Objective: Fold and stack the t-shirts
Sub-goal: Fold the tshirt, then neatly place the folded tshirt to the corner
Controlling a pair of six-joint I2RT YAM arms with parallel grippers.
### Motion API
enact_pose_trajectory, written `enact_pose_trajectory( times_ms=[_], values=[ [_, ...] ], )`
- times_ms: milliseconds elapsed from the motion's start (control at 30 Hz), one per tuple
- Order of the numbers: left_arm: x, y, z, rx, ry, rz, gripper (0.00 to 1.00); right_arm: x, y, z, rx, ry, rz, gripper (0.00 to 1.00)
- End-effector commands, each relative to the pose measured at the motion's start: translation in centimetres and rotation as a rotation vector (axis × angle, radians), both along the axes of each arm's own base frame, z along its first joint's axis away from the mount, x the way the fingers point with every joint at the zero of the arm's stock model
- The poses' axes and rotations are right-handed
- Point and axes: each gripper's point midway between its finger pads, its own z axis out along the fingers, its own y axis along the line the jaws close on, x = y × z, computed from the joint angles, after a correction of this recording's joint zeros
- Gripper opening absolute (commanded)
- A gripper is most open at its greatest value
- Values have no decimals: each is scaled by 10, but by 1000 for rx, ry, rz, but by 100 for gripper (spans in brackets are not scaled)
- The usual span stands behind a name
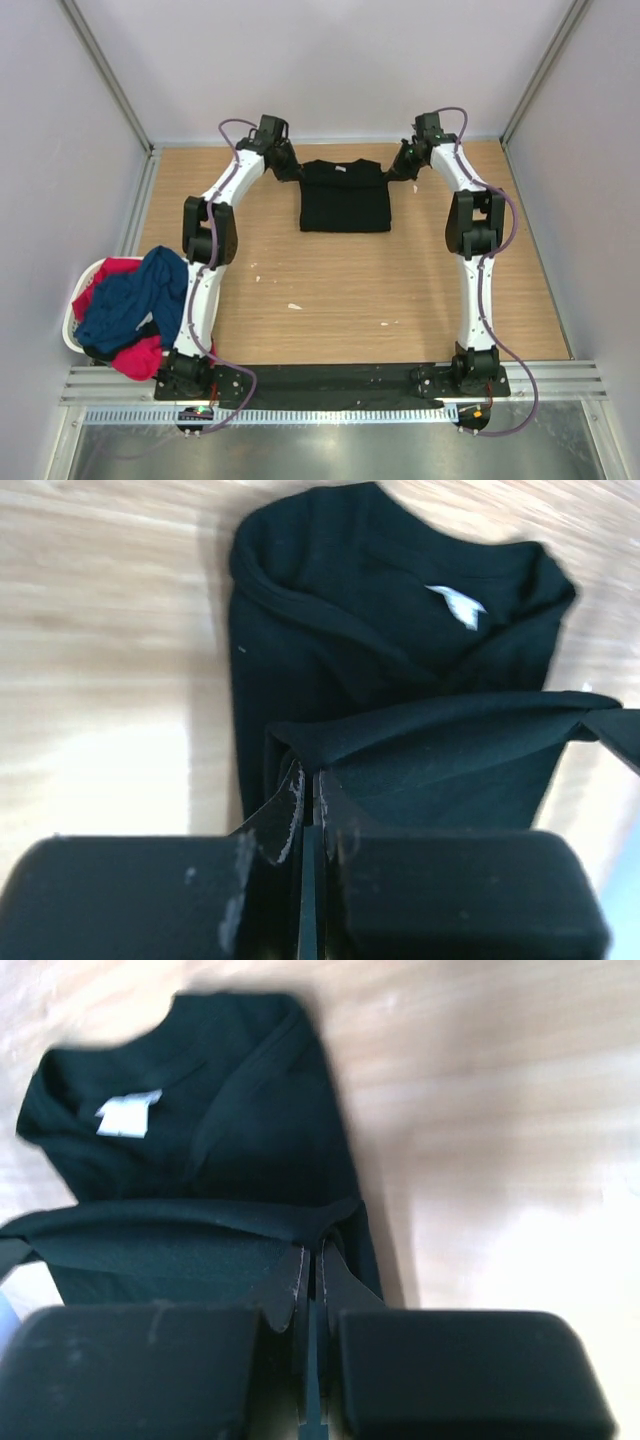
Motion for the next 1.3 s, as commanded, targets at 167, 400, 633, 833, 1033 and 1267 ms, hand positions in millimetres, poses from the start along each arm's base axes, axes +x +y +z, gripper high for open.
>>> enact_pose_trajectory(
  times_ms=[167,400,633,833,1033,1267],
  values=[
    [60,34,18,-39,-178,105,42,69,-6,49,99,-288,-31,43],
    [62,37,84,-85,-309,86,69,72,-1,111,136,-403,-13,82],
    [27,-11,102,-172,-355,-125,64,48,17,101,120,-382,62,63],
    [17,-60,95,-277,-341,-193,14,45,53,76,133,-356,129,31],
    [23,-80,69,-408,-299,-173,0,45,72,54,177,-318,126,21],
    [20,-86,46,-477,-259,-162,0,42,77,48,185,-308,146,19]
  ],
)
